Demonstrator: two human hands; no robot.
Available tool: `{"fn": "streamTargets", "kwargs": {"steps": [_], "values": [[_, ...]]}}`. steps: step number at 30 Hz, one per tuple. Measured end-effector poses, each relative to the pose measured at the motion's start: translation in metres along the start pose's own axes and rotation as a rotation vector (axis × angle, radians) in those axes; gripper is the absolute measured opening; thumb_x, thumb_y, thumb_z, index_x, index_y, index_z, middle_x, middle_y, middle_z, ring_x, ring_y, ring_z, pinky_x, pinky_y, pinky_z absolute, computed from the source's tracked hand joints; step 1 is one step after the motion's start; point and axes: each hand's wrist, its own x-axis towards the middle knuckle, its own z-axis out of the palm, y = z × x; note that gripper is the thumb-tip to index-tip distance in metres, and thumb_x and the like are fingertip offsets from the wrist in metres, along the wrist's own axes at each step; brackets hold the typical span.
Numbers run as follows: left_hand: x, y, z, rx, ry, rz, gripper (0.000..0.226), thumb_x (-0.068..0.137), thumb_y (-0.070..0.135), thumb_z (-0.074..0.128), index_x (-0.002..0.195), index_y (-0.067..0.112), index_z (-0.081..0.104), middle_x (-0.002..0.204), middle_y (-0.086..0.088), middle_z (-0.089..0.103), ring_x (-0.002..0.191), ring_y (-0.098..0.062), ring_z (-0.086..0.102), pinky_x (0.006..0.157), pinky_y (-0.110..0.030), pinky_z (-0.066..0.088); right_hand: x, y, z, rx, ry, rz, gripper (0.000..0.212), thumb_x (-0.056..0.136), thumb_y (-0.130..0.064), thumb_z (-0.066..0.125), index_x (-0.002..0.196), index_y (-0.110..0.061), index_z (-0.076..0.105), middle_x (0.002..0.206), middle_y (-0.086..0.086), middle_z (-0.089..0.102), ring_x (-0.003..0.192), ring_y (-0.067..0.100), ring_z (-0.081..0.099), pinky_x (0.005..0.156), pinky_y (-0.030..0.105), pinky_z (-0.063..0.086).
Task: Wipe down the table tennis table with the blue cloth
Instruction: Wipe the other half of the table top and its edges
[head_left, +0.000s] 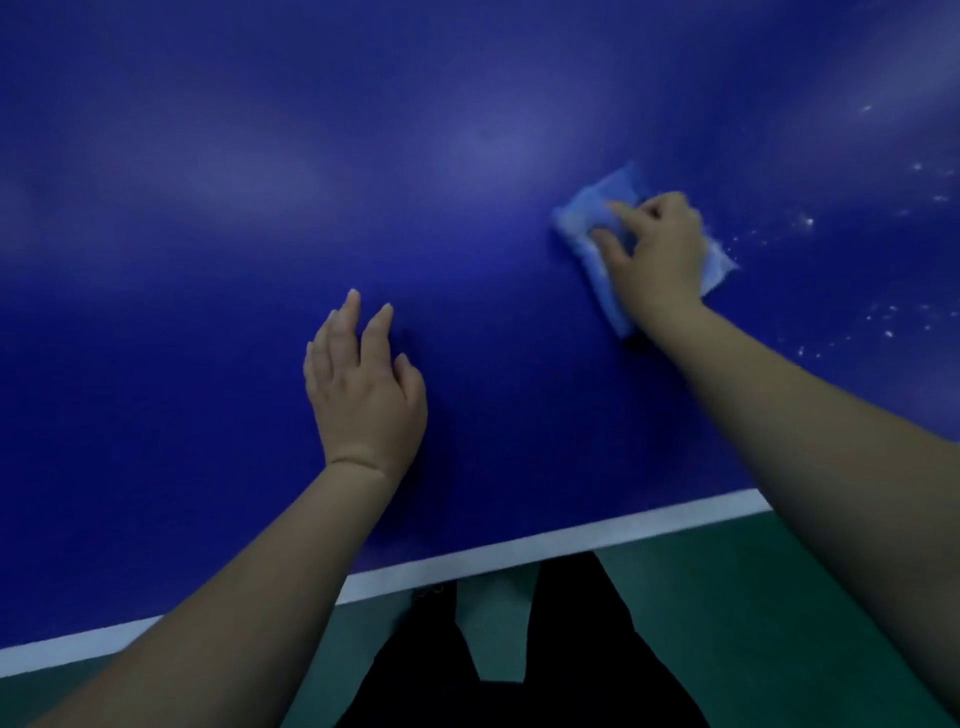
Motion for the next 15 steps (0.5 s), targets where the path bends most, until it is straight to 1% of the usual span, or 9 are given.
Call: {"fn": "streamTargets", "kwargs": {"steps": [2, 3, 4, 5, 7, 9, 10, 12, 15], "values": [[0.024, 0.028, 0.011, -0.012, 0.002, -0.033, 0.049, 0.098, 0.023, 0.045, 0.146, 0.017, 0.038, 0.161, -0.004, 0.018, 0.148, -0.026, 0.013, 0.122, -0.044, 0.008, 0.007, 0.029, -0.007, -0.02, 0.119, 0.231, 0.036, 0.089, -0.047, 0.052, 0.105, -0.02, 0.069, 0.106, 0.013, 0.053, 0.095, 0.035, 0.051, 0.079, 0.04, 0.039], [0.035, 0.041, 0.016, -0.02, 0.005, -0.058, 0.05, 0.098, 0.024, 0.045, 0.146, 0.018, 0.037, 0.161, -0.004, 0.018, 0.148, -0.025, 0.013, 0.122, -0.044, 0.008, 0.001, 0.034, -0.009, -0.021, 0.158, 0.292, 0.035, 0.088, -0.047, 0.052, 0.104, -0.02, 0.069, 0.104, 0.013, 0.053, 0.093, 0.034, 0.051, 0.078, 0.039, 0.038], [0.046, 0.051, 0.022, -0.023, 0.007, -0.083, 0.05, 0.098, 0.026, 0.044, 0.147, 0.019, 0.036, 0.161, -0.003, 0.017, 0.148, -0.025, 0.012, 0.122, -0.044, 0.007, -0.007, 0.033, -0.01, 0.001, 0.161, 0.285, 0.034, 0.088, -0.045, 0.054, 0.106, -0.021, 0.069, 0.103, 0.013, 0.053, 0.091, 0.033, 0.05, 0.077, 0.04, 0.038], [0.057, 0.059, 0.027, -0.019, 0.003, -0.111, 0.051, 0.098, 0.028, 0.042, 0.148, 0.019, 0.035, 0.161, -0.003, 0.017, 0.148, -0.024, 0.012, 0.122, -0.044, 0.007, -0.012, 0.027, -0.008, 0.03, 0.121, 0.211, 0.032, 0.088, -0.042, 0.057, 0.11, -0.022, 0.069, 0.1, 0.013, 0.054, 0.088, 0.032, 0.05, 0.075, 0.04, 0.038], [0.07, 0.065, 0.038, 0.018, -0.017, -0.166, 0.053, 0.099, 0.034, 0.039, 0.15, 0.022, 0.031, 0.162, -0.002, 0.014, 0.149, -0.023, 0.008, 0.122, -0.043, 0.003, 0.0, 0.015, -0.003, 0.108, -0.029, -0.088, 0.031, 0.087, -0.038, 0.06, 0.112, -0.023, 0.07, 0.095, 0.013, 0.055, 0.082, 0.031, 0.05, 0.07, 0.041, 0.041], [0.072, 0.063, 0.045, 0.075, -0.013, -0.183, 0.055, 0.098, 0.038, 0.036, 0.15, 0.024, 0.029, 0.162, -0.001, 0.013, 0.149, -0.022, 0.007, 0.122, -0.044, 0.001, 0.042, 0.005, 0.002, 0.138, -0.136, -0.342, 0.03, 0.086, -0.038, 0.064, 0.112, -0.024, 0.071, 0.093, 0.013, 0.057, 0.08, 0.033, 0.051, 0.069, 0.04, 0.041], [0.072, 0.061, 0.047, 0.096, -0.003, -0.18, 0.056, 0.096, 0.04, 0.034, 0.15, 0.025, 0.029, 0.162, -0.002, 0.014, 0.149, -0.023, 0.008, 0.121, -0.044, 0.002, 0.065, 0.003, 0.006, 0.114, -0.151, -0.403, 0.031, 0.085, -0.039, 0.065, 0.113, -0.025, 0.071, 0.095, 0.013, 0.058, 0.083, 0.033, 0.052, 0.071, 0.039, 0.04], [0.072, 0.061, 0.049, 0.11, 0.013, -0.182, 0.058, 0.094, 0.042, 0.031, 0.149, 0.025, 0.031, 0.161, -0.002, 0.017, 0.148, -0.023, 0.01, 0.121, -0.044, 0.003, 0.103, 0.01, 0.01, 0.08, -0.135, -0.34, 0.033, 0.087, -0.042, 0.062, 0.115, -0.026, 0.07, 0.101, 0.014, 0.057, 0.09, 0.034, 0.052, 0.077, 0.04, 0.04], [0.072, 0.063, 0.048, 0.12, 0.029, -0.192, 0.058, 0.092, 0.043, 0.029, 0.147, 0.024, 0.033, 0.16, -0.002, 0.019, 0.147, -0.023, 0.011, 0.12, -0.045, 0.005, 0.105, 0.03, 0.009, 0.084, -0.026, -0.051, 0.034, 0.089, -0.042, 0.058, 0.118, -0.026, 0.067, 0.105, 0.012, 0.054, 0.093, 0.031, 0.051, 0.08, 0.039, 0.04]]}}
